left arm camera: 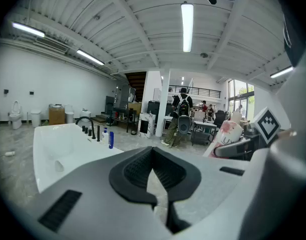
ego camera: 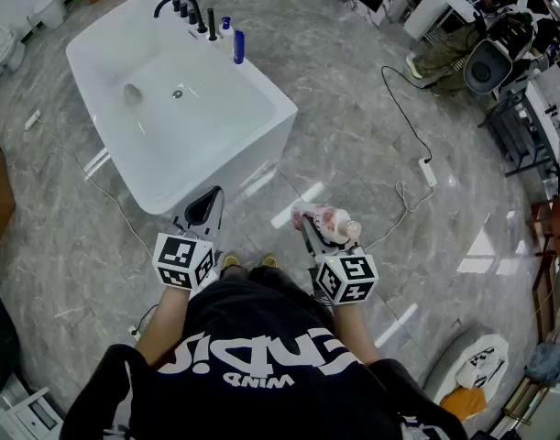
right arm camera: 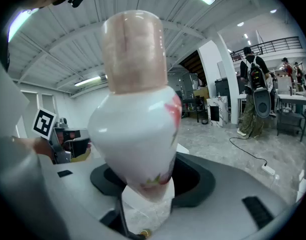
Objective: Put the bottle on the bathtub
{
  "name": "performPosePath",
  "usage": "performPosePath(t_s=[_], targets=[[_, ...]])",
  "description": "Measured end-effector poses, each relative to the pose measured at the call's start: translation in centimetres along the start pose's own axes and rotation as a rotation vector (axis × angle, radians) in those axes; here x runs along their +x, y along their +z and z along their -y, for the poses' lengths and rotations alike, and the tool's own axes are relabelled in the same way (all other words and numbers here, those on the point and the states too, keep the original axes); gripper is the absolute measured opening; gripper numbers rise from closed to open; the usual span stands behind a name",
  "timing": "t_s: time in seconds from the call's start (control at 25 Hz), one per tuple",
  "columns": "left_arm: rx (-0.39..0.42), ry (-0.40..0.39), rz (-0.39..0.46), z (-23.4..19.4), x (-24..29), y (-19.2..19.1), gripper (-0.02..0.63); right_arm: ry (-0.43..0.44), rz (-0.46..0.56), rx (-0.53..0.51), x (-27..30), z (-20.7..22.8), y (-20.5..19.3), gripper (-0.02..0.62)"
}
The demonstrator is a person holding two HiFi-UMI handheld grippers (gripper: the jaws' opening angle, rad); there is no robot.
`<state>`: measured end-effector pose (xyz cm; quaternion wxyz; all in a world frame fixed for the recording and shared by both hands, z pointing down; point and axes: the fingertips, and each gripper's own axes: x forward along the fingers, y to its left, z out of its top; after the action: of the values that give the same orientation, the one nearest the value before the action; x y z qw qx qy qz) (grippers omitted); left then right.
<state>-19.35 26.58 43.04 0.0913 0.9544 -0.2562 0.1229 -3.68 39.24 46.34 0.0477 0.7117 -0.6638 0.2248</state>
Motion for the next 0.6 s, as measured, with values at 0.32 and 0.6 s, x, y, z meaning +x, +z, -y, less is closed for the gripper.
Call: performPosePath(t_s=[0.32,0.6], targets=[[-0.009,0.004,-0.006,0.0,1.4,0.0,0.008,0.014,0.0,0.011,0.8,1.1,0.3,0.244],[-0.007,0.043,0.012,1.4,3.0,0.0,0.008,0.053,-0.004,-0.014,1.0,3.7,0.2,0.244]])
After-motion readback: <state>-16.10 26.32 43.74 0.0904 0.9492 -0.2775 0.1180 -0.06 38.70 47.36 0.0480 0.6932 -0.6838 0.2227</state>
